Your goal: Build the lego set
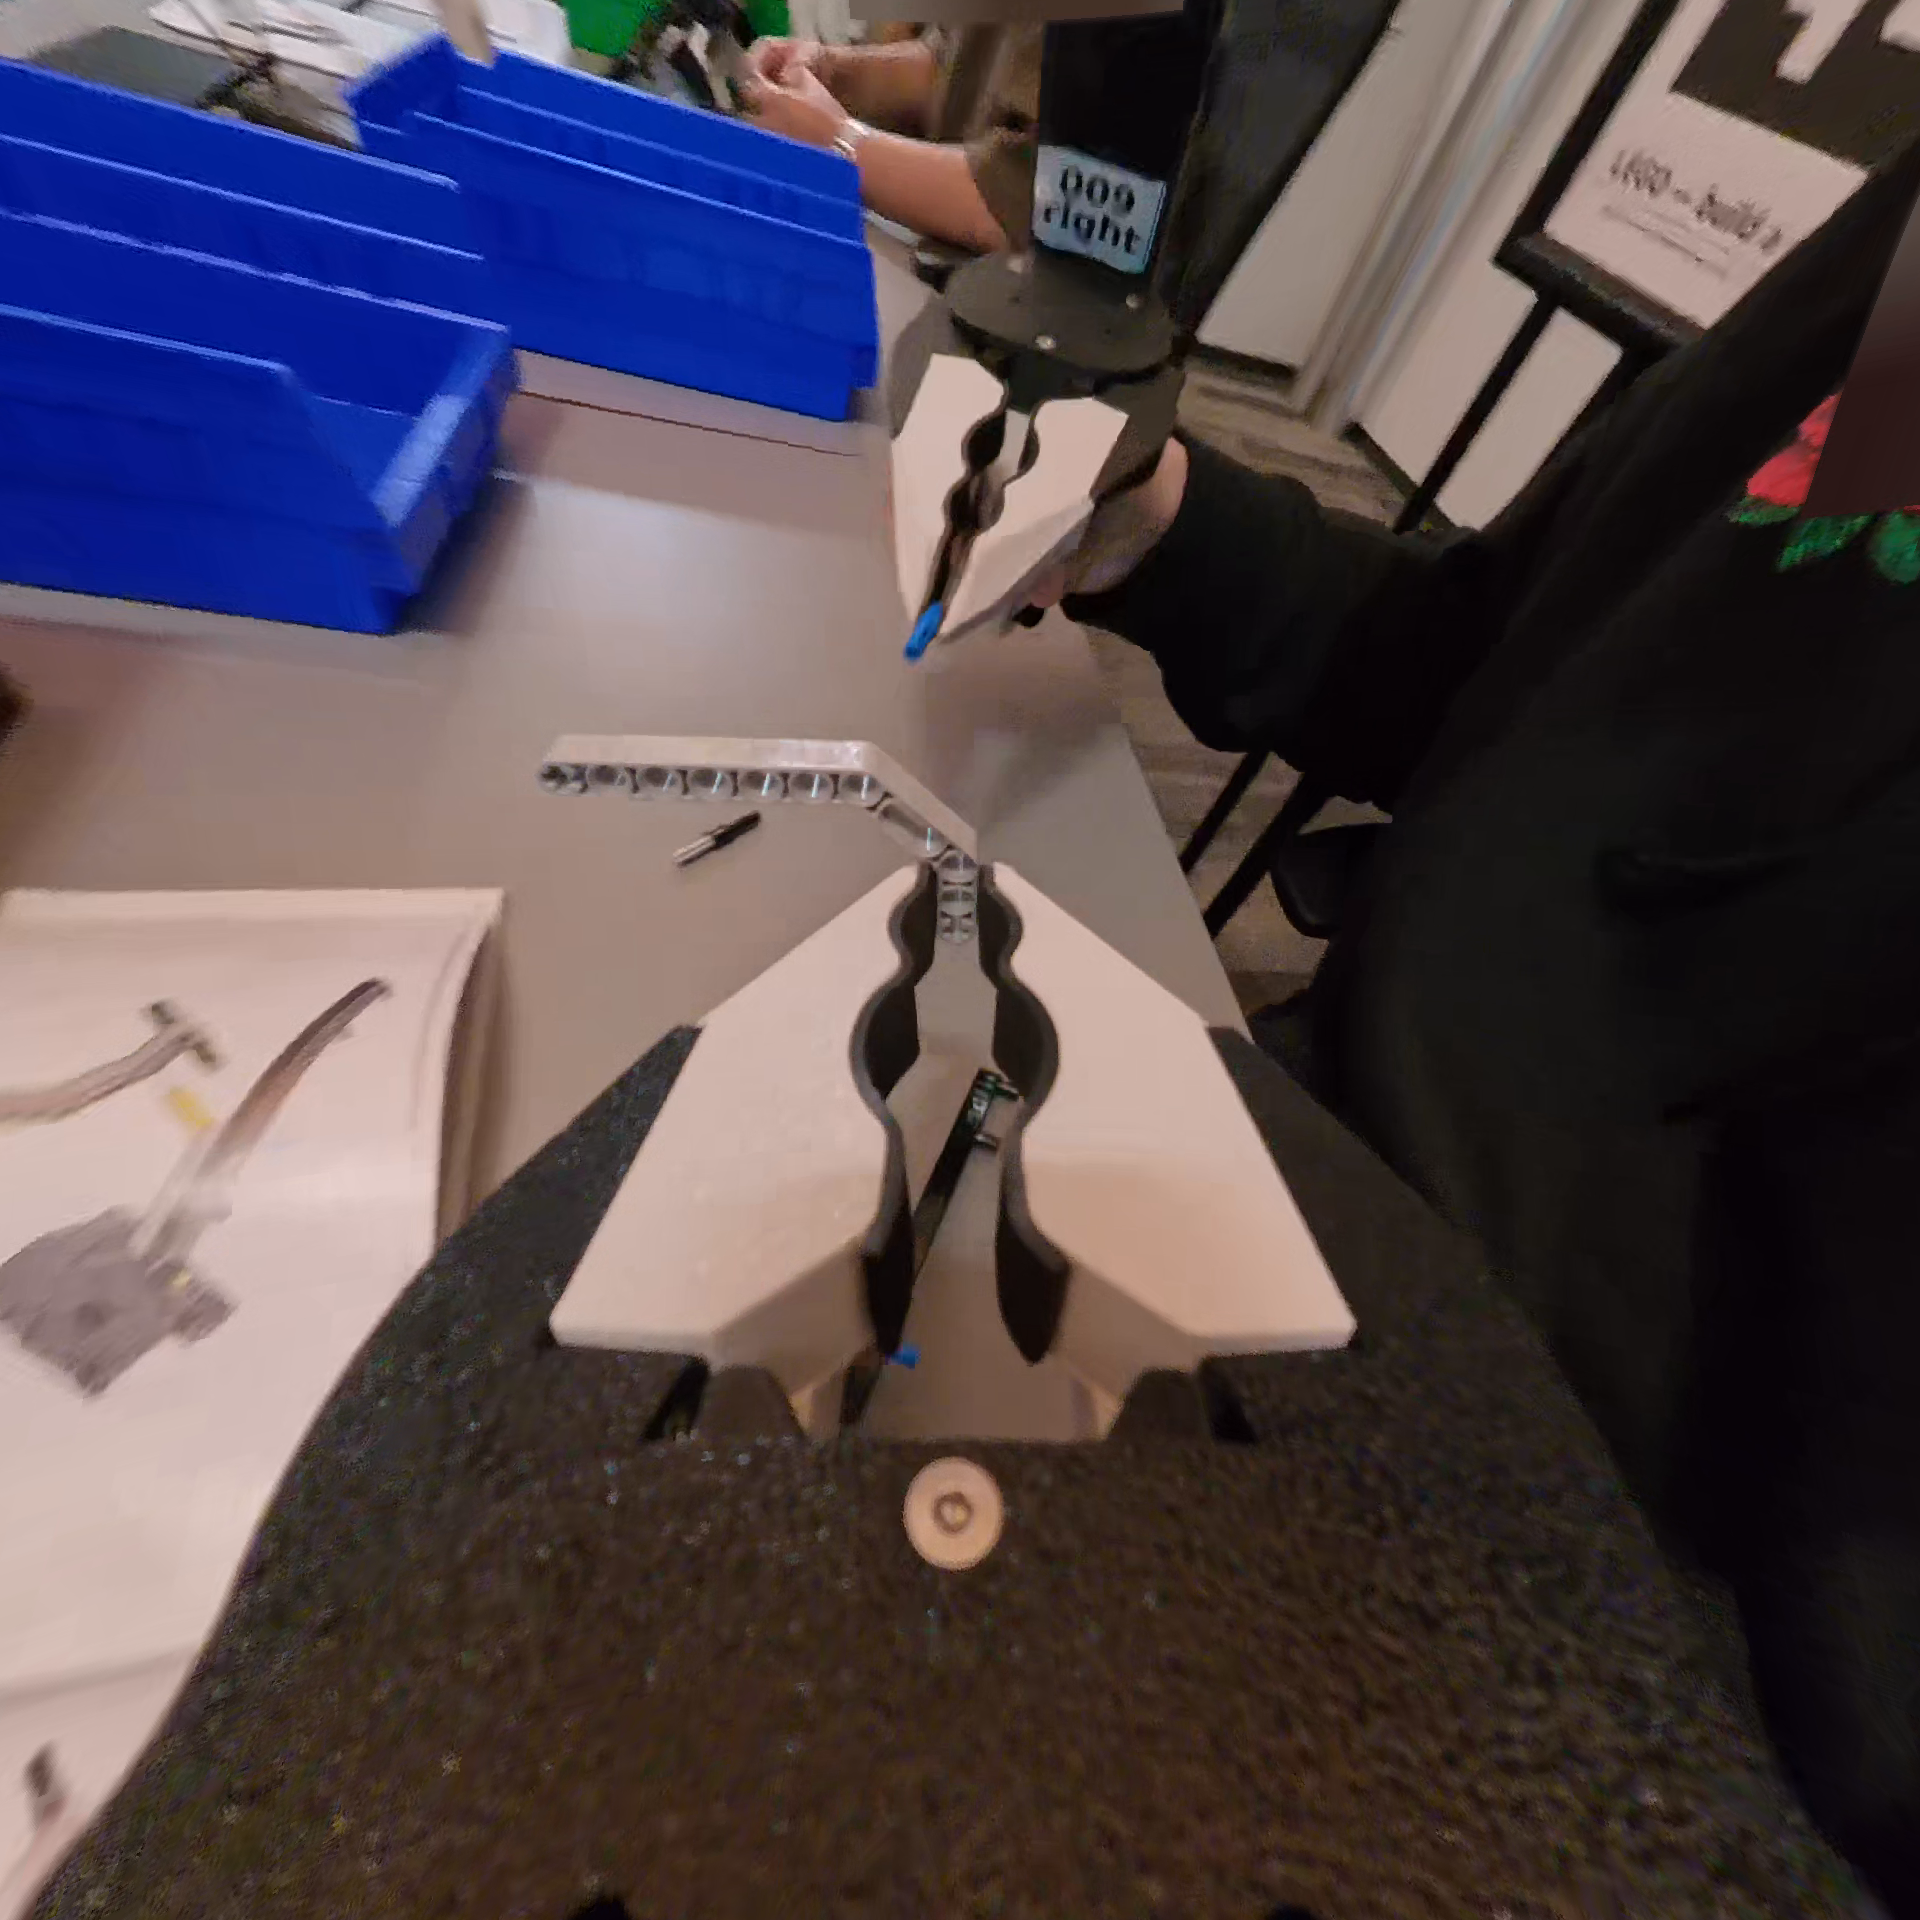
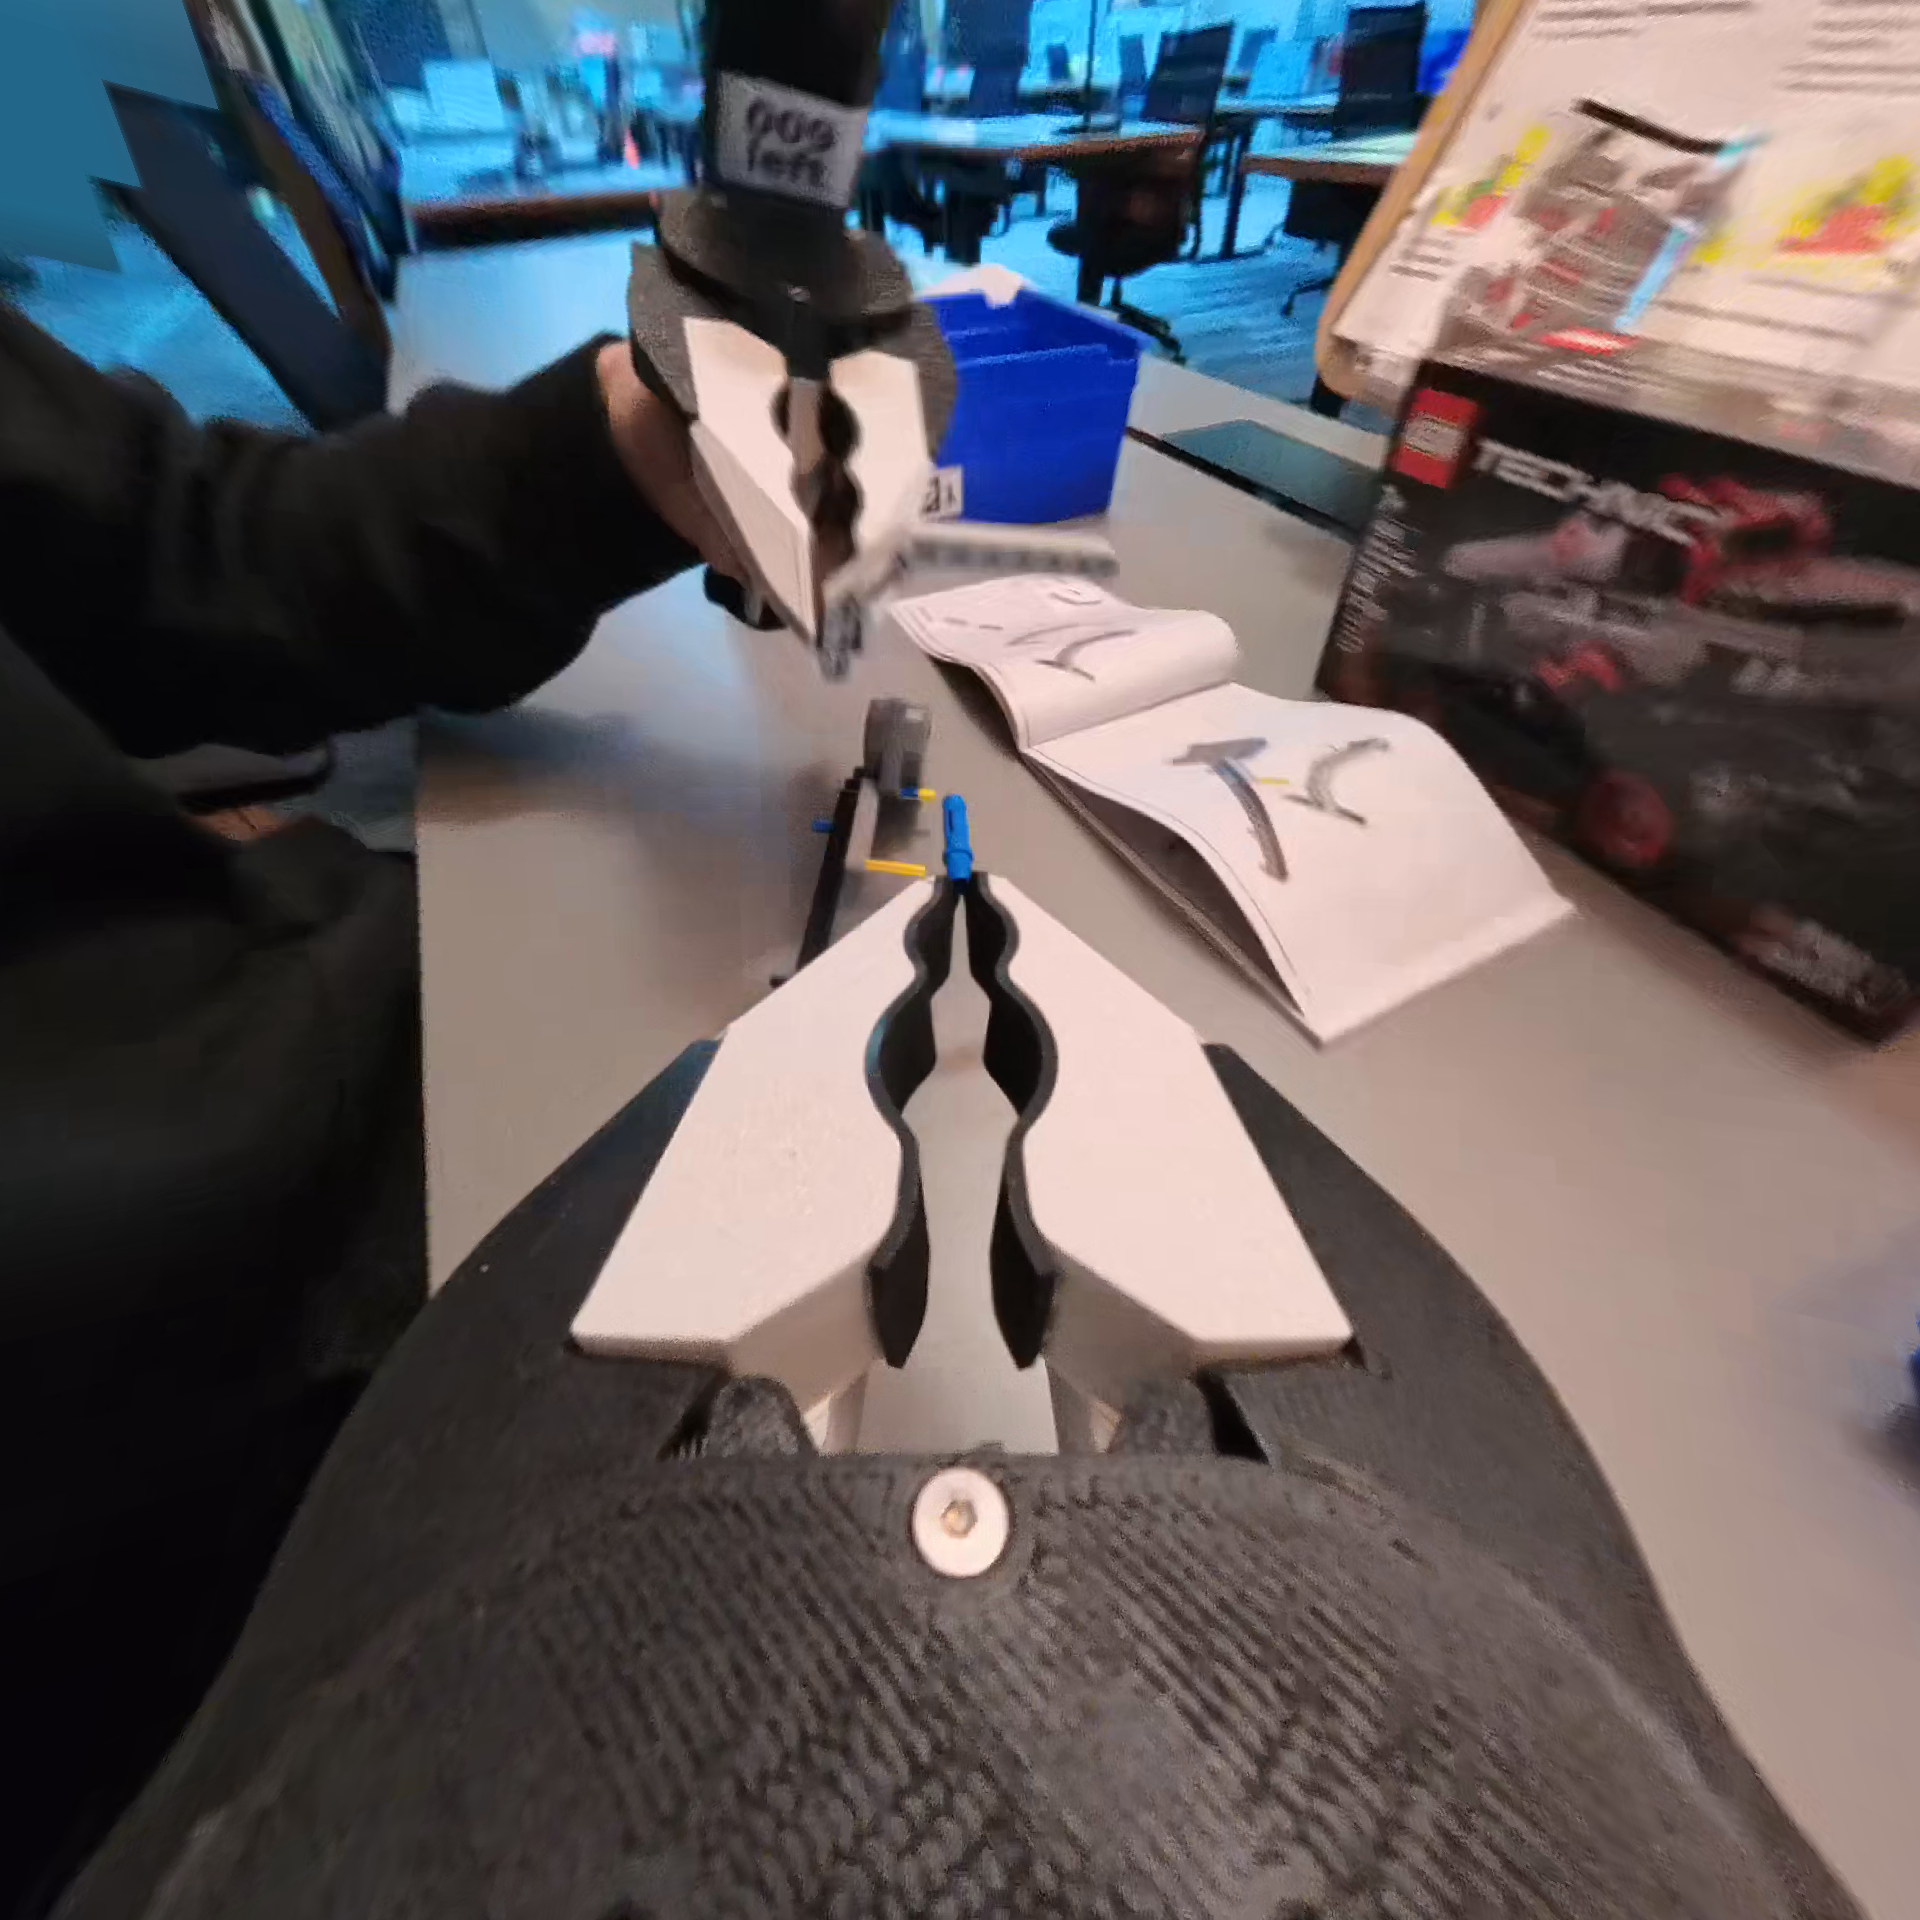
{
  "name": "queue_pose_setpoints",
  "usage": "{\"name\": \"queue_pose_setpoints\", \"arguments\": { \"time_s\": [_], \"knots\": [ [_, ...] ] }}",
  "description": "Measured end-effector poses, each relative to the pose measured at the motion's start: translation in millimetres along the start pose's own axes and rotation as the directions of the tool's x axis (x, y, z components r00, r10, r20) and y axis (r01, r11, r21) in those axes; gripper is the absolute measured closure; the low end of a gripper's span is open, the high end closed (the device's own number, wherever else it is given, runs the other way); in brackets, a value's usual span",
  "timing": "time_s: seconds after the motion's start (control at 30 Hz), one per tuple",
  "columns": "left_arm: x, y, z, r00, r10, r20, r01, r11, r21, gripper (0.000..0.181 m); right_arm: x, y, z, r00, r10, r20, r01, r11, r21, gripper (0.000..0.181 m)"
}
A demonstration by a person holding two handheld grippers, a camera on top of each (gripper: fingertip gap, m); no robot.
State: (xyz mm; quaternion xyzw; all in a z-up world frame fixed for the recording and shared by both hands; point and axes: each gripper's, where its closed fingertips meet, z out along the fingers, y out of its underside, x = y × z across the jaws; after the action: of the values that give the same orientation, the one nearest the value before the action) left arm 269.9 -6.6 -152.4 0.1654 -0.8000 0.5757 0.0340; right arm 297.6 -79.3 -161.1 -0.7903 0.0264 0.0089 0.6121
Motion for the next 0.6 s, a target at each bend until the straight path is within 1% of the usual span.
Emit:
{"name": "queue_pose_setpoints", "arguments": {
  "time_s": [0.03,0.07,0.1,0.13,0.17,0.2,0.23,0.27,0.3,0.33,0.37,0.47,0.53,0.6],
  "knots": [
    [-2.4,-1.0,-8.5,1.0,-0.006,0.018,0.005,1.0,0.014,0.175,6.5,2.9,-13.2,0.999,0.04,0.0,-0.04,0.999,0.022,0.18],
    [-1.9,-1.0,-11.8,1.0,0.001,0.025,-0.002,1.0,0.016,0.175,18.2,9.7,-21.6,0.997,0.054,-0.058,-0.053,0.999,0.011,0.181],
    [0.4,-0.6,-10.6,1.0,0.015,0.022,-0.015,1.0,0.012,0.175,26.2,19.4,-24.7,0.993,0.059,-0.104,-0.062,0.998,-0.028,0.18],
    [2.9,-0.9,-6.5,1.0,0.027,0.013,-0.027,1.0,0.012,0.175,31.4,26.7,-22.8,0.987,0.082,-0.136,-0.091,0.994,-0.056,0.18],
    [4.6,-1.1,-1.3,0.999,0.035,0.003,-0.035,0.999,0.015,0.175,37.4,29.6,-17.2,0.976,0.127,-0.18,-0.137,0.989,-0.048,0.18],
    [5.6,-0.4,4.2,0.999,0.044,-0.007,-0.044,0.999,0.016,0.175,37.4,34.4,-7.6,0.965,0.186,-0.184,-0.198,0.979,-0.047,0.18],
    [4.7,2.1,9.6,0.998,0.058,-0.007,-0.058,0.998,0.008,0.175,34.2,42.7,4.1,0.957,0.228,-0.177,-0.244,0.967,-0.074,0.18],
    [1.3,6.7,14.6,0.997,0.072,0.01,-0.072,0.997,-0.014,0.176,37.9,52.5,13.5,0.946,0.23,-0.23,-0.258,0.96,-0.104,0.18],
    [-4.0,13.4,18.7,0.995,0.087,0.04,-0.085,0.995,-0.054,0.176,37.9,62.8,22.3,0.941,0.213,-0.262,-0.258,0.955,-0.148,0.179],
    [-9.2,21.1,22.0,0.992,0.105,0.074,-0.097,0.99,-0.106,0.176,30.0,74.0,31.8,0.947,0.217,-0.236,-0.268,0.939,-0.215,0.179],
    [-13.0,28.8,24.5,0.986,0.128,0.105,-0.11,0.98,-0.164,0.176,27.2,80.7,39.0,0.944,0.229,-0.239,-0.287,0.926,-0.246,0.179],
    [-24.1,48.5,25.9,0.962,0.182,0.206,-0.1,0.93,-0.353,0.176,23.5,86.5,50.1,0.939,0.245,-0.241,-0.304,0.919,-0.252,0.179],
    [-23.6,59.0,27.4,0.958,0.196,0.208,-0.084,0.888,-0.452,0.176,31.0,87.5,46.6,0.923,0.273,-0.271,-0.338,0.912,-0.232,0.179],
    [-24.2,66.7,31.2,0.955,0.219,0.202,-0.082,0.845,-0.529,0.176,39.4,82.0,40.2,0.904,0.312,-0.291,-0.371,0.912,-0.175,0.179]
  ]
}}
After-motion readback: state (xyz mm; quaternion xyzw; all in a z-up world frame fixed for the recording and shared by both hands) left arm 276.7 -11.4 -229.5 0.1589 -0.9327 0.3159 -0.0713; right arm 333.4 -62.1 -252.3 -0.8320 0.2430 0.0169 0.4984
